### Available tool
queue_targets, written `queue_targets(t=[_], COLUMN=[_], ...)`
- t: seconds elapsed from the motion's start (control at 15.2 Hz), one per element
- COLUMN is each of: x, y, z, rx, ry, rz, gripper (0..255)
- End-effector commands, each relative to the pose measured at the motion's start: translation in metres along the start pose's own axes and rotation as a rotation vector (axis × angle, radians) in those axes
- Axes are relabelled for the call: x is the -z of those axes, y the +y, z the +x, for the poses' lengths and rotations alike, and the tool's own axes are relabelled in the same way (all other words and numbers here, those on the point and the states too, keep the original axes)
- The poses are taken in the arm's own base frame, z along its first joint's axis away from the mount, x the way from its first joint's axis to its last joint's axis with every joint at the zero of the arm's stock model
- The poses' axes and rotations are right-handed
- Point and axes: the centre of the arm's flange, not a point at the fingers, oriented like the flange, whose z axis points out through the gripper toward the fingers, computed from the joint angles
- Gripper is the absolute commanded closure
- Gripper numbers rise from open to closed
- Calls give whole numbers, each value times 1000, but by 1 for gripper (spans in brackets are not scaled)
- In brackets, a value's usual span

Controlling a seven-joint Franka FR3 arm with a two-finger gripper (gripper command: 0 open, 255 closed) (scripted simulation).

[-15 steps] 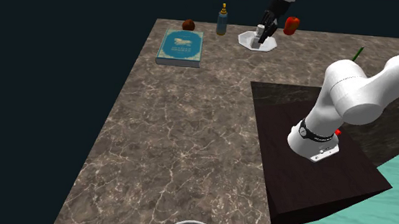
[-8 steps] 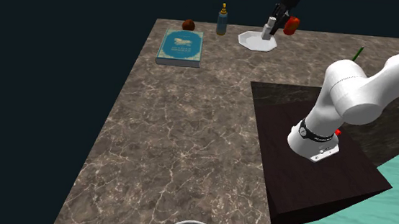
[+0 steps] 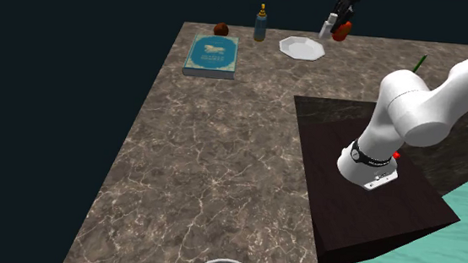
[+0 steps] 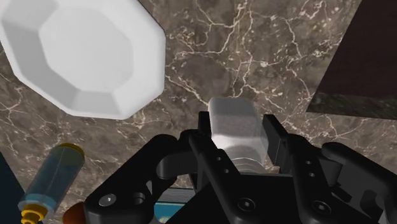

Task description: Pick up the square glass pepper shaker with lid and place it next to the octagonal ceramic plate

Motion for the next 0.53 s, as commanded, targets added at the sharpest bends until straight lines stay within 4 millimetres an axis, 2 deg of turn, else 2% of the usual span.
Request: queue_targets(t=[0.0, 0.46], x=[5, 23], y=[22, 89], z=[-17, -78], rx=[1, 1], ry=[-1, -1], rz=[-1, -1], gripper=[255, 255])
